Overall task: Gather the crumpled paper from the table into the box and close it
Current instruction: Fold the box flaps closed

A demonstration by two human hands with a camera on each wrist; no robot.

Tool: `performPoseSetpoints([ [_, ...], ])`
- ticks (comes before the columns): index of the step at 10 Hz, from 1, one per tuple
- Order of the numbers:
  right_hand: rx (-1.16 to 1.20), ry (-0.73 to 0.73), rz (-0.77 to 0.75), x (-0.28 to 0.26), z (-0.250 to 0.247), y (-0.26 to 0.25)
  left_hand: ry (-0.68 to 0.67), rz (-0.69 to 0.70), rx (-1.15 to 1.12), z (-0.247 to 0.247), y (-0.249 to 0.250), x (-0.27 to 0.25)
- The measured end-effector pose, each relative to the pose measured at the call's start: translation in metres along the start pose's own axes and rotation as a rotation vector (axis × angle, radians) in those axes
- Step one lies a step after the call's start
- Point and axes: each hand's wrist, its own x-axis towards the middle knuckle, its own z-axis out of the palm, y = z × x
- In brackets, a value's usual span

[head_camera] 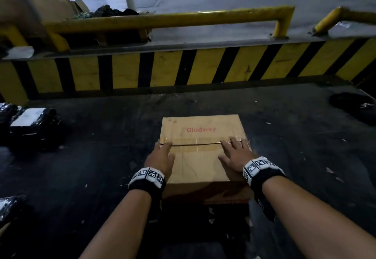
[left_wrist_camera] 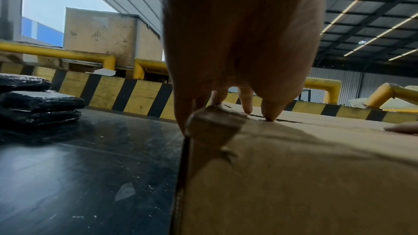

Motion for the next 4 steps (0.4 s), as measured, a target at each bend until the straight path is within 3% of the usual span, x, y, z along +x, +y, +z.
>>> performPoseSetpoints([
  [2,-0.003,0.019,-0.019,-0.007,-0.001,0.003,-0.026,0.008,0.028,-0.002,0.0,0.0],
  [3,0.025,-0.014,-0.071,-0.01,-0.007,0.006,0.023,0.056,-0.075,-0.009,-0.001,-0.006],
  [4,0.114,0.07,-0.247,-0.025,-0.032,0.015,0.083,0.03,-0.395,-0.011,-0.023,-0.049],
])
